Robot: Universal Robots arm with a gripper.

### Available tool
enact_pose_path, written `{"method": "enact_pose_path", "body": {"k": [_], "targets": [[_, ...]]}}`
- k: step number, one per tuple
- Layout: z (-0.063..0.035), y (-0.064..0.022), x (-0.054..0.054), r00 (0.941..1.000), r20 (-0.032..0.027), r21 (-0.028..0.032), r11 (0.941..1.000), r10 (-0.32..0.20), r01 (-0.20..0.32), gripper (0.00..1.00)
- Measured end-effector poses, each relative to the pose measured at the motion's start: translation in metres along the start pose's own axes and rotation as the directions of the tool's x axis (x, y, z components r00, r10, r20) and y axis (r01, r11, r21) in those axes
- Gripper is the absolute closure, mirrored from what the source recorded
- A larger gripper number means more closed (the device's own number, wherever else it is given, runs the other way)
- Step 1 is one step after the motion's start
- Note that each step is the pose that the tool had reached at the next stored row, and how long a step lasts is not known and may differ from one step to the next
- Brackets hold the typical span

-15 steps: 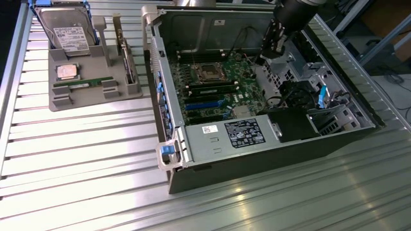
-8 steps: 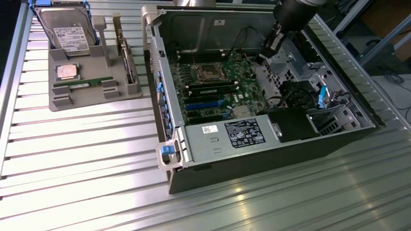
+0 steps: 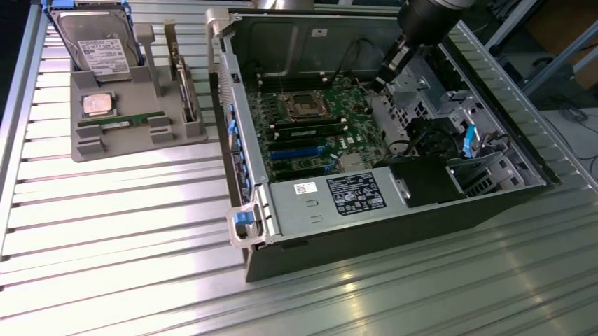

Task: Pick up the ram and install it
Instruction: 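Press down the ram until it locks into place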

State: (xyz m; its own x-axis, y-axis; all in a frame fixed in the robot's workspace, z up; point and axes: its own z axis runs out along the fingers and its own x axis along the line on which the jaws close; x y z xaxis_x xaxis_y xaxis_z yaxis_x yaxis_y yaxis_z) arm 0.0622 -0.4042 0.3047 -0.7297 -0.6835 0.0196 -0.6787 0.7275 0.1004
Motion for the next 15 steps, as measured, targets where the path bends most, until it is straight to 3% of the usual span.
{"method": "enact_pose_path", "body": {"k": [3, 5, 8, 11, 14, 15], "targets": [[0.0003, 0.0, 0.0, 0.9965, 0.0083, -0.002, 0.9966, 0.083, -0.083, 0.89], [0.0004, 0.0, 0.0, 0.9939, 0.011, -0.0028, 0.9939, 0.11, -0.11, 0.89], [0.0006, 0.0, 0.0, 0.9834, 0.0178, -0.0052, 0.9836, 0.18, -0.18, 0.89], [0.0008, -0.0001, 0.0, 0.9694, 0.024, -0.0079, 0.9697, 0.244, -0.244, 0.89], [0.0011, -0.0001, 0.0, 0.9481, 0.0309, -0.0115, 0.9486, 0.317, -0.316, 0.89], [0.0011, -0.0001, 0.0, 0.9446, 0.0318, -0.012, 0.9452, 0.327, -0.326, 0.89]]}}
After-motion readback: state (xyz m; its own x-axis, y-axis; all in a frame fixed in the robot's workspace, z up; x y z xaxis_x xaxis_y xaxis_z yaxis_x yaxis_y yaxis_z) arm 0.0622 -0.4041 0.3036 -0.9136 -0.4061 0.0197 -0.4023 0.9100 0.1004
